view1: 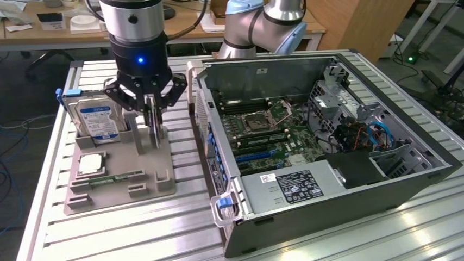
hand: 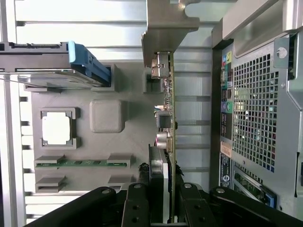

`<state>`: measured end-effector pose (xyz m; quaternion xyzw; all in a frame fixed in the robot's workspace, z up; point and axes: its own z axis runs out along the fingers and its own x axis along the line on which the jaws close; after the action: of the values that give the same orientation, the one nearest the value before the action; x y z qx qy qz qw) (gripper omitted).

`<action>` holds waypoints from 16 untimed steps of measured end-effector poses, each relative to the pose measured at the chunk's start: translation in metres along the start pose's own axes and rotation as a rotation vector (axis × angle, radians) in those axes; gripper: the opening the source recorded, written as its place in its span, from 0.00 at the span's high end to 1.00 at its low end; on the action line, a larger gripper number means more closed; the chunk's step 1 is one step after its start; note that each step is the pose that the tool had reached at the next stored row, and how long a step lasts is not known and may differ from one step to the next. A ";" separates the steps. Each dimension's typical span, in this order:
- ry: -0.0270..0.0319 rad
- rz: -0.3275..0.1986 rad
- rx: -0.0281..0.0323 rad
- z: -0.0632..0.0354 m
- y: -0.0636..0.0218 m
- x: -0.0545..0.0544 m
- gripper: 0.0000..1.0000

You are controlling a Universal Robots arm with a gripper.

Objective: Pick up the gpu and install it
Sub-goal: 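Pick up the gpu and move the gpu toward the slot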

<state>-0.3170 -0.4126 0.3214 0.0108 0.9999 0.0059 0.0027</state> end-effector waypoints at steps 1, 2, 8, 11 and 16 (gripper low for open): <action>0.0000 0.000 -0.0001 -0.0011 0.0000 0.000 0.72; 0.0000 0.000 -0.0001 -0.0022 0.0000 0.000 0.72; 0.0000 0.000 -0.0006 -0.0103 0.0001 0.000 0.72; 0.0000 0.000 -0.0007 -0.0149 0.0002 0.000 0.72; 0.0000 0.000 -0.0011 -0.0227 0.0003 0.000 0.72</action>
<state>-0.3170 -0.4126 0.3440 0.0108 0.9999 0.0064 0.0027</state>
